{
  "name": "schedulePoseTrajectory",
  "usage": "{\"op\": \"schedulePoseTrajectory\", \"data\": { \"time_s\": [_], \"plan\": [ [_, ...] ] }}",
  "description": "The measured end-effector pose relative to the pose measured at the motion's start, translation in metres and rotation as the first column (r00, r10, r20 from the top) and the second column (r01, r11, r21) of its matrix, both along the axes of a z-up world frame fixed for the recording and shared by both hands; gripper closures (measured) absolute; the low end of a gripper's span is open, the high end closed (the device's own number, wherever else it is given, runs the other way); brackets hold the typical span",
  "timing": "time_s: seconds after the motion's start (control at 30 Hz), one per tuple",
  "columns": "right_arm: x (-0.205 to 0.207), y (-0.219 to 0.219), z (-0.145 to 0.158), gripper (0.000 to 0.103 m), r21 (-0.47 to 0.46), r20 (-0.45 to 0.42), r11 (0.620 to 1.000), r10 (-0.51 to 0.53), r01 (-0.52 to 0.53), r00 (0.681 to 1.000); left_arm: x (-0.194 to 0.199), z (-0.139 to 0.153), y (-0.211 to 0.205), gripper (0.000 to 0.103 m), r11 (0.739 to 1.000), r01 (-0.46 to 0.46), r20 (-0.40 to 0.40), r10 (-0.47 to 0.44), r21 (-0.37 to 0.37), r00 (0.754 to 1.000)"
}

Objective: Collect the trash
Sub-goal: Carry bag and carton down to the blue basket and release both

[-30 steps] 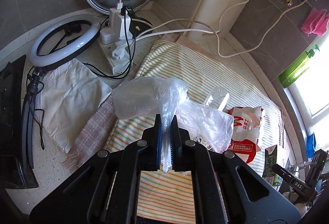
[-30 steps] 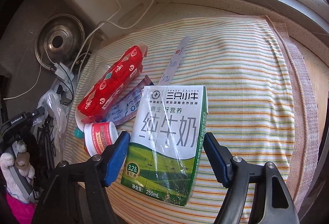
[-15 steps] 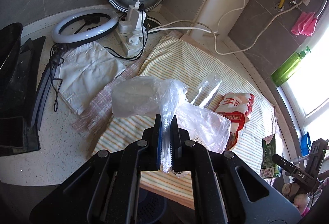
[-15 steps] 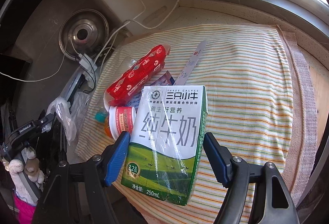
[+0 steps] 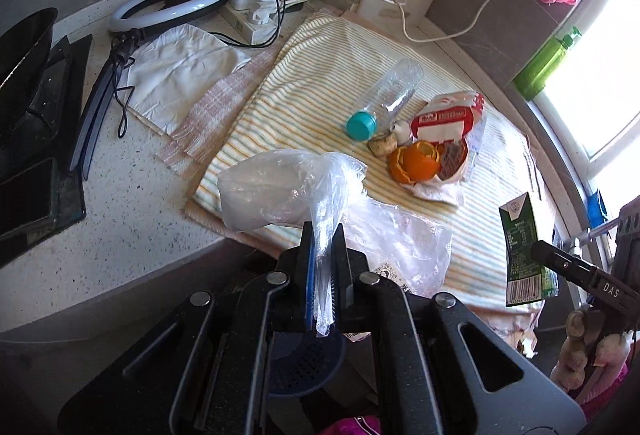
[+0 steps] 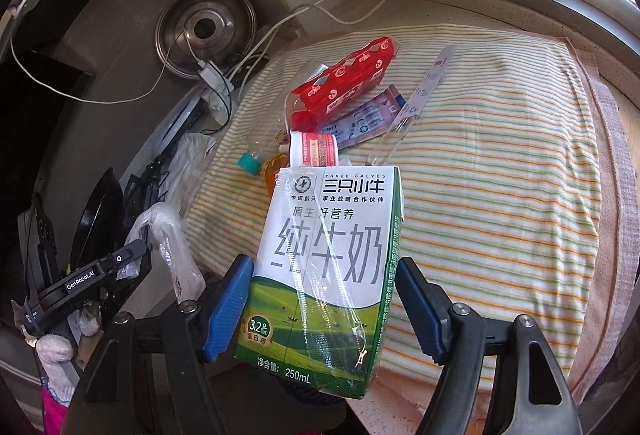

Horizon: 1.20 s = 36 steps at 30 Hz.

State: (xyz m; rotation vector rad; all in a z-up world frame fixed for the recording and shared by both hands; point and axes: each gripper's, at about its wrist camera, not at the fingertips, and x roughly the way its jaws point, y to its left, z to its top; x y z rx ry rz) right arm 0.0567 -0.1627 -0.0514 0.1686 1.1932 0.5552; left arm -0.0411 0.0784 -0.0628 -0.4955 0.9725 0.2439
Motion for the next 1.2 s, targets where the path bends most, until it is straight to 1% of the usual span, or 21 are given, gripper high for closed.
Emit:
{"op": "schedulePoseTrajectory", "data": {
  "time_s": [0.17,0.3,0.47,0.6,0.7,0.77,0.9,1.03,1.2],
  "plan": [
    [-0.033,0.014,-0.006,0.028,-0.014,-0.008,1.0,0.002,-0.002,1.0,-0.021,-0.015,-0.01,0.099,0.998,0.065,-0.026,-0.065,0.002,0.998],
    [-0.057,0.029,-0.019,0.028,-0.036,-0.029,0.999,0.014,-0.015,0.999,-0.036,-0.036,-0.012,0.099,0.994,0.103,-0.06,-0.105,-0.035,0.993],
    [-0.085,0.046,-0.033,0.028,-0.063,-0.055,0.998,0.029,-0.032,0.998,-0.057,-0.066,-0.013,0.099,0.989,0.121,-0.108,-0.13,-0.091,0.986],
    [-0.102,0.058,-0.047,0.028,-0.103,-0.059,0.994,0.041,-0.047,0.997,-0.069,-0.092,-0.017,0.099,0.983,0.149,-0.156,-0.164,-0.105,0.974],
    [-0.114,0.065,-0.06,0.028,-0.129,-0.075,0.99,0.052,-0.062,0.996,-0.074,-0.112,-0.017,0.099,0.981,0.154,-0.19,-0.174,-0.115,0.966],
    [-0.122,0.07,-0.068,0.028,-0.139,-0.093,0.988,0.058,-0.07,0.994,-0.076,-0.126,-0.015,0.099,0.979,0.148,-0.209,-0.176,-0.142,0.962],
    [-0.136,0.08,-0.087,0.028,-0.16,-0.124,0.982,0.081,-0.1,0.989,-0.078,-0.152,-0.015,0.099,0.976,0.16,-0.256,-0.194,-0.148,0.947],
    [-0.146,0.089,-0.109,0.028,-0.183,-0.157,0.976,0.093,-0.122,0.983,-0.078,-0.171,-0.017,0.099,0.969,0.183,-0.292,-0.225,-0.164,0.93],
    [-0.154,0.097,-0.131,0.028,-0.21,-0.184,0.966,0.111,-0.15,0.977,-0.076,-0.189,-0.019,0.099,0.969,0.195,-0.329,-0.236,-0.153,0.914]
  ]
}}
